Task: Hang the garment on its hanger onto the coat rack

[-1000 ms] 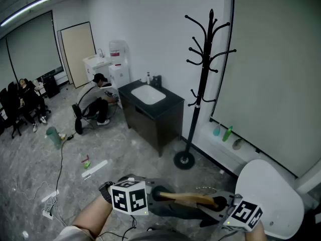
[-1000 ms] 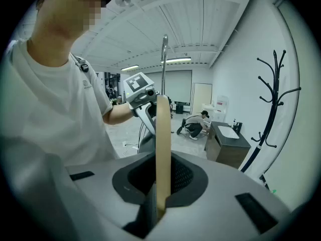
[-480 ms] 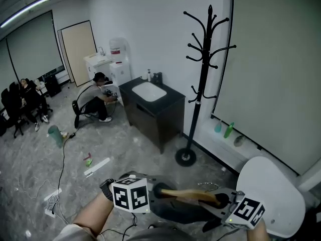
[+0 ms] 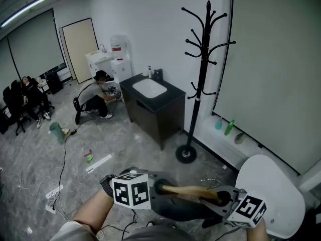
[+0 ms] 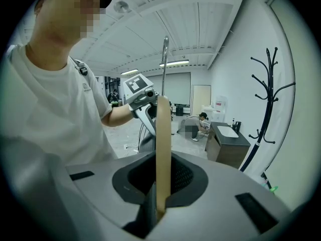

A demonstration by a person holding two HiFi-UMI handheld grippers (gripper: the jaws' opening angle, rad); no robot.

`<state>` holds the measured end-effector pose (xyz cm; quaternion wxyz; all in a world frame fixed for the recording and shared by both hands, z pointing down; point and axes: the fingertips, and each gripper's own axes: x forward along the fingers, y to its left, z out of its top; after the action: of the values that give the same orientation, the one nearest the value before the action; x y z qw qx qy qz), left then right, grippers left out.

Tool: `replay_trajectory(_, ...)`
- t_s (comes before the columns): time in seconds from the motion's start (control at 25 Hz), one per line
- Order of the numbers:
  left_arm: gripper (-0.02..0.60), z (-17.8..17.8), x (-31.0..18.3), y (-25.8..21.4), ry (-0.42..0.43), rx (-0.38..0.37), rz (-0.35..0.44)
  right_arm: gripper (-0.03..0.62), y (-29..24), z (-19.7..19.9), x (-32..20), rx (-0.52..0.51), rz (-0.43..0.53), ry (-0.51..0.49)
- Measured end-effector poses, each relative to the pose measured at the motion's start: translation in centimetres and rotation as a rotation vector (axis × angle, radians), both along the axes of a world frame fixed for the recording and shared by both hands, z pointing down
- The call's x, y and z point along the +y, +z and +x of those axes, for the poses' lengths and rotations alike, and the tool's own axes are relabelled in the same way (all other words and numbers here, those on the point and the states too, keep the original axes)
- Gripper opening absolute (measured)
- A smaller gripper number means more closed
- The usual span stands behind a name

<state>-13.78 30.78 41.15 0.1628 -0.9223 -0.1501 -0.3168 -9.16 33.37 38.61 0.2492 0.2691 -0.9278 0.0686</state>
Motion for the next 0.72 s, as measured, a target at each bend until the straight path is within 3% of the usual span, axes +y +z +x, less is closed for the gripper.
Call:
replay_trajectory(0.32,0.034,2.1,-0.2,0.2,-0.037,0.003,0.002,0.040,0.3,2.3,-0.3,0.019,0.019,-0.035)
replay_trajectory(0.72,0.034,4.0,-2.4,0.2,-0.019,0.006,0.010,0.040,0.3,4.1,-2.5,0.029,0.029,-0.030)
